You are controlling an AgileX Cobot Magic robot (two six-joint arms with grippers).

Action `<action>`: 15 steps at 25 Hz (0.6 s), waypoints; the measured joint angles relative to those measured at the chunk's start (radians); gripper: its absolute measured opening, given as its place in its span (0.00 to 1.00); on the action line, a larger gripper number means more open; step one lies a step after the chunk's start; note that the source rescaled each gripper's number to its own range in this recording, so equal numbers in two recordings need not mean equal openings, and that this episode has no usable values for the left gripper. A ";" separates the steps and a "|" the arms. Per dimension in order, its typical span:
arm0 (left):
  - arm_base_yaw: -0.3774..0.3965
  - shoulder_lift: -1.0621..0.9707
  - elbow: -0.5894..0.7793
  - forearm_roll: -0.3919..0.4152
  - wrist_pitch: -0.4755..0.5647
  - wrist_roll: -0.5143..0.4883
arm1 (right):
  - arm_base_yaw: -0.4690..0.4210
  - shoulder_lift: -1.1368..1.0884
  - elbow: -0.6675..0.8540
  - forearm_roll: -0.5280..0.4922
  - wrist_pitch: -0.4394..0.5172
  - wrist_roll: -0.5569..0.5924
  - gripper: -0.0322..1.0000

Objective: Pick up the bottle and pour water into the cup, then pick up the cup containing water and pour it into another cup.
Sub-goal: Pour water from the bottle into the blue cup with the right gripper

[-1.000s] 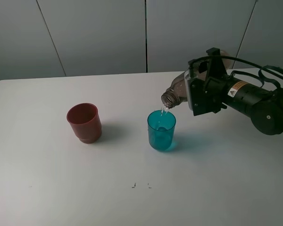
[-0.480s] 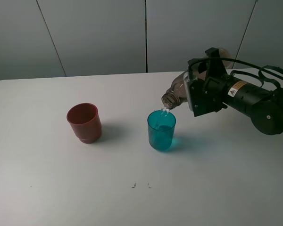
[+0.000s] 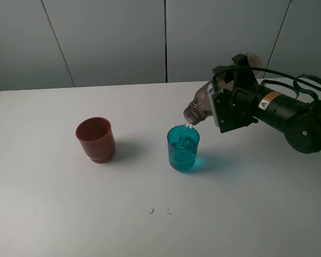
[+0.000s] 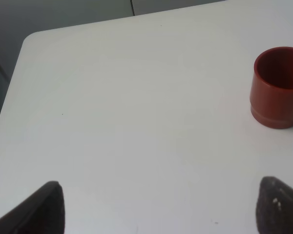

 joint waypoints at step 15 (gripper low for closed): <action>0.000 0.000 0.000 0.000 0.000 0.000 | 0.000 0.000 0.000 0.000 -0.004 -0.010 0.03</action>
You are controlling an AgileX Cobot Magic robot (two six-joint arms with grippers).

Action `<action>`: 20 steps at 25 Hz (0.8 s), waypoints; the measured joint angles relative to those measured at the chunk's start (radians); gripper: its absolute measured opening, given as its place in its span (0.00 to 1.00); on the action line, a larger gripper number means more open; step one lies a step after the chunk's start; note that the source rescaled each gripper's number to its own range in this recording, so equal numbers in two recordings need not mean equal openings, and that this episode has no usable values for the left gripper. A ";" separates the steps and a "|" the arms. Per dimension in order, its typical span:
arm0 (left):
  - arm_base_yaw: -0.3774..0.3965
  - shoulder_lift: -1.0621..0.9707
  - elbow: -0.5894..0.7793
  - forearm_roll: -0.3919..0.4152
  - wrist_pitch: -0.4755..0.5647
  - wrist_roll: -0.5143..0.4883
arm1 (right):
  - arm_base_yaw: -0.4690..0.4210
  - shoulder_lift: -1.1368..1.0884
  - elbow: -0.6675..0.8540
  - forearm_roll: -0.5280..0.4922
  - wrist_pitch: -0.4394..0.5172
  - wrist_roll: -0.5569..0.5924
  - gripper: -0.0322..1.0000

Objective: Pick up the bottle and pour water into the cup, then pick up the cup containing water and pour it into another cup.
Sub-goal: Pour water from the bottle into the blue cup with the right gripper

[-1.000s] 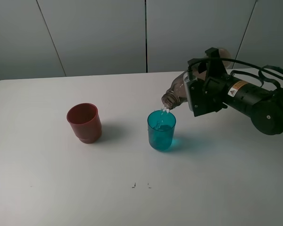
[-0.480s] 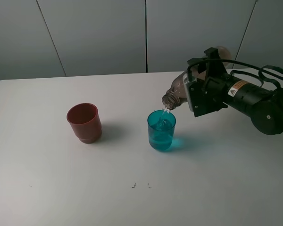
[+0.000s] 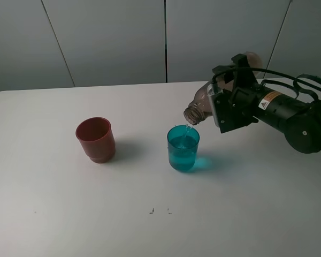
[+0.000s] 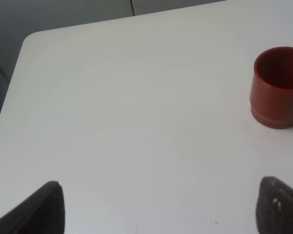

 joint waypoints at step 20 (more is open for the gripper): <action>0.000 0.000 0.000 0.000 0.000 0.000 | 0.000 -0.002 0.000 -0.043 -0.004 0.026 0.03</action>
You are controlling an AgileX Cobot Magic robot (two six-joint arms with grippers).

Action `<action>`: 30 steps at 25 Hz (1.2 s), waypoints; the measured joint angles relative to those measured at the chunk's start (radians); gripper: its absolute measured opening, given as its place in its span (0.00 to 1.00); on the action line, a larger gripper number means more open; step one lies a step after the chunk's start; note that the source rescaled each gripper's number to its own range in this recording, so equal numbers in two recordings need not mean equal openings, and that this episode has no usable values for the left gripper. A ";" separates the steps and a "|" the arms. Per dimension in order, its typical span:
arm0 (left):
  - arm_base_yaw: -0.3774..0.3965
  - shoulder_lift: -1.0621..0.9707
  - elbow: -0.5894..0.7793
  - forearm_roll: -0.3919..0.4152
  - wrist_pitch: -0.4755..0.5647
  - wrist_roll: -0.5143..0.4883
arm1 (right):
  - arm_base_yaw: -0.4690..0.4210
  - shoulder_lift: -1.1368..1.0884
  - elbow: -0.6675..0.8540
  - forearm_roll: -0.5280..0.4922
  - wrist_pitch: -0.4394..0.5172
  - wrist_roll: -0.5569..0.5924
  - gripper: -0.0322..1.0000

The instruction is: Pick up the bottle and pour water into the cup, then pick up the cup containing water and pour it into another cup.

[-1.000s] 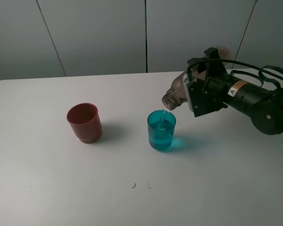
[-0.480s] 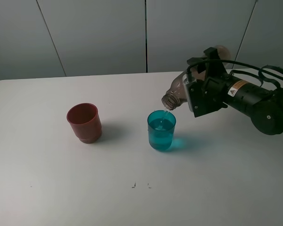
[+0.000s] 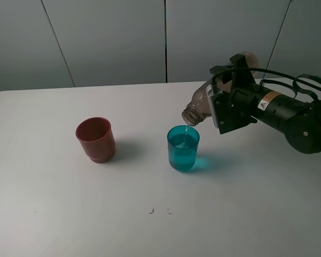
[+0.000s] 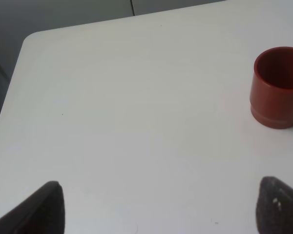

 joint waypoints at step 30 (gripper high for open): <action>0.000 0.000 0.000 0.000 0.000 0.000 | 0.000 -0.004 0.000 -0.091 0.129 0.948 0.03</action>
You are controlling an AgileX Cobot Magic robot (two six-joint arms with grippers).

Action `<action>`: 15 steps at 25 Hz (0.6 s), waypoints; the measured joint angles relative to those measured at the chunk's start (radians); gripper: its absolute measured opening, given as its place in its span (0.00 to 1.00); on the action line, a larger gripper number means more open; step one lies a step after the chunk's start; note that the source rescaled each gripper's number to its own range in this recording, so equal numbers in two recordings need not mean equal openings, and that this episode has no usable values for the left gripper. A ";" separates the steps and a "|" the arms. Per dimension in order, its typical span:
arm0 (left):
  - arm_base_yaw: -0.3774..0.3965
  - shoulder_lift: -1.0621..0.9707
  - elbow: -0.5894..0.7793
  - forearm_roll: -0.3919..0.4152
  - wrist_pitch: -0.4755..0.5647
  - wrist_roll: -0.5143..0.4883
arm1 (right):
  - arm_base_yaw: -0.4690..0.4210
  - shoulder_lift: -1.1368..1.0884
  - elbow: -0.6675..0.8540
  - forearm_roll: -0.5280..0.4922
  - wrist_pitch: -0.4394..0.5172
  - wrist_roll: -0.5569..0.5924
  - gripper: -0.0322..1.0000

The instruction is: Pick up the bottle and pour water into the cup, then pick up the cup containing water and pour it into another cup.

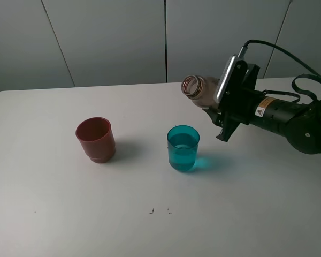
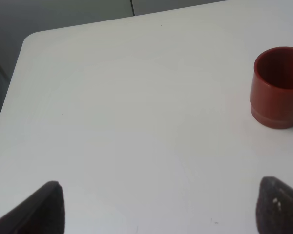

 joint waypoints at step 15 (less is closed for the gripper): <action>0.000 0.000 0.000 0.000 0.000 0.000 | -0.179 0.000 -0.040 -0.002 -0.032 0.887 0.03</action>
